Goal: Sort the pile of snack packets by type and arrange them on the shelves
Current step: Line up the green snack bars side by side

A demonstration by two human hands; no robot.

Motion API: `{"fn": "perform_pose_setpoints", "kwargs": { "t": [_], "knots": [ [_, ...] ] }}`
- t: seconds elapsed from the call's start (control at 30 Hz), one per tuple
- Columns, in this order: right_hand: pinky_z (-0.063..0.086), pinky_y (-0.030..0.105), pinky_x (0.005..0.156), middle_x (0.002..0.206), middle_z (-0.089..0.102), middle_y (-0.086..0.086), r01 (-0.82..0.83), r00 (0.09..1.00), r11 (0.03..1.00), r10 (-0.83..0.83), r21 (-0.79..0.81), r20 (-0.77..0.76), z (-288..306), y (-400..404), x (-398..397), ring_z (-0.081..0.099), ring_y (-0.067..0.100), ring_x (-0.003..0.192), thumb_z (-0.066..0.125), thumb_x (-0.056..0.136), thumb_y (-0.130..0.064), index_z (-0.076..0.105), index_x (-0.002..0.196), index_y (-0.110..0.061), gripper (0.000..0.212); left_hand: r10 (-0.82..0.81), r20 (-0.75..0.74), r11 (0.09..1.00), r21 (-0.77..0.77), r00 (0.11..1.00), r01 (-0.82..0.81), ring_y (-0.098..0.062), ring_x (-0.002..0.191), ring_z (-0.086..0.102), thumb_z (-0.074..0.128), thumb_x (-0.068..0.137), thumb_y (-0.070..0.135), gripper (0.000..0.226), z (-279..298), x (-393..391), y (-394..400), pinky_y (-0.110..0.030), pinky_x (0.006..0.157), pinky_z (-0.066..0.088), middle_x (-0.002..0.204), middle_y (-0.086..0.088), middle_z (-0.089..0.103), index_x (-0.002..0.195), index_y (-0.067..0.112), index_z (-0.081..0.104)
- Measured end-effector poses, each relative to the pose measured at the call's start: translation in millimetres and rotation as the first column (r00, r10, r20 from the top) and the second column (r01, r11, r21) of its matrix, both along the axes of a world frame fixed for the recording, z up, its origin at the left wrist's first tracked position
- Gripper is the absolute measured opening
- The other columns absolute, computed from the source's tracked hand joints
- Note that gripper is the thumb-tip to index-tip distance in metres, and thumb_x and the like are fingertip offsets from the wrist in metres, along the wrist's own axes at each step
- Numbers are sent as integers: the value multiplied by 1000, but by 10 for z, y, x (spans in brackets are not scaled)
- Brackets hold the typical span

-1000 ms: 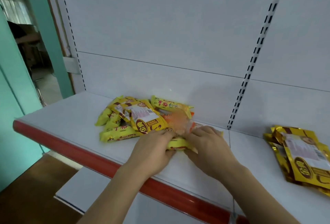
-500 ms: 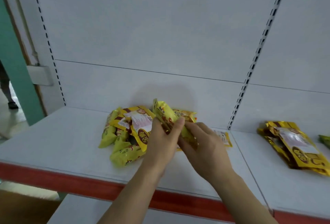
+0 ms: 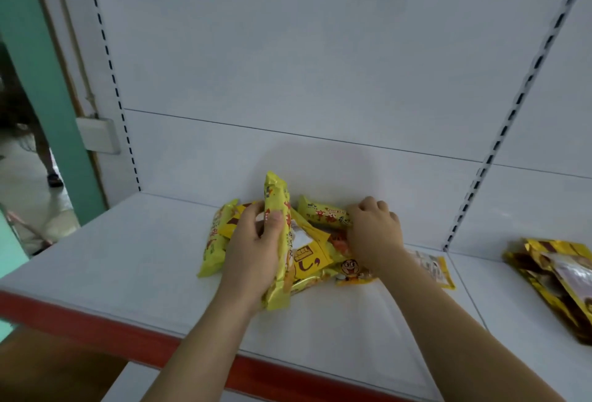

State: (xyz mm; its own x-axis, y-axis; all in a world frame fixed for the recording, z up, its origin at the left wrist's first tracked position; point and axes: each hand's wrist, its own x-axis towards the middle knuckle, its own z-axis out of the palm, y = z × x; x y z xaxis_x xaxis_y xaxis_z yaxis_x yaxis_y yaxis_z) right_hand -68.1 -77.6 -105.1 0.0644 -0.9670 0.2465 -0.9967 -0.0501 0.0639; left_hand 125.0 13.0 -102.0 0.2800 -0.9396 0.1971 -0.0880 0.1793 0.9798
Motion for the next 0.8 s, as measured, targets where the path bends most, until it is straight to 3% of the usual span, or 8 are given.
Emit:
{"fn": "perform_pose_setpoints", "kwargs": {
  "t": [0.13, 0.23, 0.4, 0.57, 0.63, 0.7, 0.73, 0.8],
  "knots": [
    [45, 40, 92, 121, 48, 5, -15, 1000, 991, 12, -133, -25, 47, 26, -87, 48, 27, 112, 55, 92, -25, 59, 120, -22, 29, -23, -106, 998, 61, 994, 30, -21, 99, 74, 50, 79, 72, 42, 16, -74, -36, -57, 91, 57, 100, 7, 78, 110, 46, 62],
    [49, 38, 78, 111, 55, 4, 7, 971, 959, 62, -282, 232, 192, 250, -170, 54, 25, 98, 53, 96, -35, 58, 118, -16, 29, -34, -79, 999, 21, 996, 36, -19, 96, 75, 60, 82, 70, 30, 49, -144, -65, -56, 89, 58, 100, 10, 76, 102, 50, 63],
    [47, 17, 57, 81, 63, -13, -91, 594, 932, 333, -350, 732, 410, 939, 188, 62, 0, 69, 67, 90, -39, 48, 113, -37, 30, 14, -81, 999, -32, 997, -17, -13, 97, 73, 55, 103, 44, 8, 120, -278, -117, -48, 90, 58, 103, 12, 75, 106, 48, 61],
    [52, 29, 59, 85, 68, -20, -202, 467, 878, 477, -435, 745, 164, 1216, 515, 65, 2, 72, 64, 95, -41, 56, 107, -36, 16, -46, -243, 999, -12, 969, 44, -16, 102, 73, 60, 91, 66, 46, 208, -313, 28, -46, 93, 58, 105, 7, 75, 120, 31, 63],
    [50, 18, 67, 96, 69, -18, -309, 419, 825, 565, -474, 710, 109, 1263, 596, 65, 1, 82, 55, 101, -33, 62, 120, -32, 21, -67, -228, 998, -24, 971, 63, -22, 100, 74, 76, 77, 67, 64, 202, -185, 72, -47, 90, 60, 104, 0, 76, 121, 22, 63],
    [45, 11, 77, 108, 69, -18, -363, 378, 804, 589, -470, 715, 52, 1273, 642, 64, -1, 97, 50, 103, -25, 64, 128, -27, 28, -76, -189, 997, -18, 979, 74, -26, 99, 75, 78, 73, 57, 60, 192, 8, 104, -50, 88, 61, 105, -6, 76, 119, 20, 63],
    [46, 13, 81, 113, 68, -17, -359, 388, 814, 575, -456, 720, -1, 1249, 642, 63, 0, 102, 50, 103, -22, 64, 128, -26, 29, -72, -190, 997, -11, 979, 71, -26, 97, 76, 76, 72, 54, 57, 181, 119, 124, -51, 87, 61, 105, -6, 76, 118, 23, 63],
    [52, 24, 84, 117, 68, -12, -336, 538, 849, 529, -409, 656, -126, 1184, 644, 63, 6, 105, 51, 101, -15, 65, 127, -24, 31, -43, -239, 999, 17, 970, 49, -26, 95, 76, 74, 73, 50, 53, 163, 372, 166, -50, 84, 61, 103, -6, 76, 118, 25, 63]
  ]
}}
